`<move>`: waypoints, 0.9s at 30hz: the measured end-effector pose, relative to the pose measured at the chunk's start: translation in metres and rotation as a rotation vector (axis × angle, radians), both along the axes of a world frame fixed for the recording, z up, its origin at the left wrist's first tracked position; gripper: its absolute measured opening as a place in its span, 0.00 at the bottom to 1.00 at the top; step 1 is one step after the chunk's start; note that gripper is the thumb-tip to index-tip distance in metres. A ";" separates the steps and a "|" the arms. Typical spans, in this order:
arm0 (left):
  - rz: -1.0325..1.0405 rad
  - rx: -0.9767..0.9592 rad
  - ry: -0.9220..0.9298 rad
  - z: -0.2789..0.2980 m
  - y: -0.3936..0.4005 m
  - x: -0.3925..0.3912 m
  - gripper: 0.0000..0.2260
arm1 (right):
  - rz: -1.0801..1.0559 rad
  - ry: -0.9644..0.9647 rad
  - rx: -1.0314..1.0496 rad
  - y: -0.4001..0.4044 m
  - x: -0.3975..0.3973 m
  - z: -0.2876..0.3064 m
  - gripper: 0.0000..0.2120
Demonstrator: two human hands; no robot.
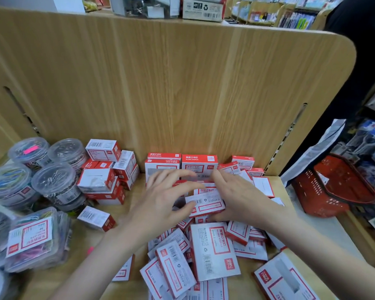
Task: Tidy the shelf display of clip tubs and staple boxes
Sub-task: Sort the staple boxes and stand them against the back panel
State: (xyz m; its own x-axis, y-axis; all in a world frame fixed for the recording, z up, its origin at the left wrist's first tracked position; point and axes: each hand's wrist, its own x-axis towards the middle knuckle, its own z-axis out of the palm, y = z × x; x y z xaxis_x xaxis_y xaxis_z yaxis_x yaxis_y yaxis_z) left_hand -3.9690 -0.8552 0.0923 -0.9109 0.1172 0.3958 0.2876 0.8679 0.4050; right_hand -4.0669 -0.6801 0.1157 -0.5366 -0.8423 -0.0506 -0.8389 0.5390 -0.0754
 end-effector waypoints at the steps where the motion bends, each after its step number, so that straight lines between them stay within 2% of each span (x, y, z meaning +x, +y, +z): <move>1: -0.014 -0.019 -0.017 -0.001 0.000 -0.001 0.16 | 0.004 0.003 -0.004 0.001 0.000 -0.001 0.32; 4: -0.046 -0.030 -0.074 -0.004 -0.002 -0.001 0.17 | 0.034 -0.007 -0.018 0.007 -0.004 0.001 0.34; 6: -0.066 -0.024 -0.077 -0.004 -0.004 -0.001 0.15 | 0.018 -0.194 -0.094 0.010 -0.007 0.010 0.32; 8: -0.067 -0.013 -0.076 -0.004 -0.004 -0.001 0.14 | 0.003 -0.422 -0.270 0.012 -0.010 0.015 0.23; 9: -0.061 -0.001 -0.077 -0.004 -0.004 -0.001 0.14 | -0.006 -0.467 -0.336 0.012 -0.012 0.016 0.16; 11: -0.039 0.019 -0.067 -0.006 -0.004 0.000 0.15 | -0.042 -0.436 -0.359 0.012 -0.017 0.014 0.06; 17: 0.182 0.007 0.011 -0.004 -0.018 0.010 0.20 | -0.091 -0.387 -0.446 0.010 -0.016 0.011 0.17; 22: 0.333 0.011 -0.028 -0.001 -0.029 0.016 0.19 | -0.112 -0.086 -0.568 -0.009 -0.015 0.004 0.08; 27: 0.336 0.060 -0.066 -0.002 -0.027 0.017 0.17 | -0.031 0.022 -0.553 -0.018 -0.015 -0.014 0.04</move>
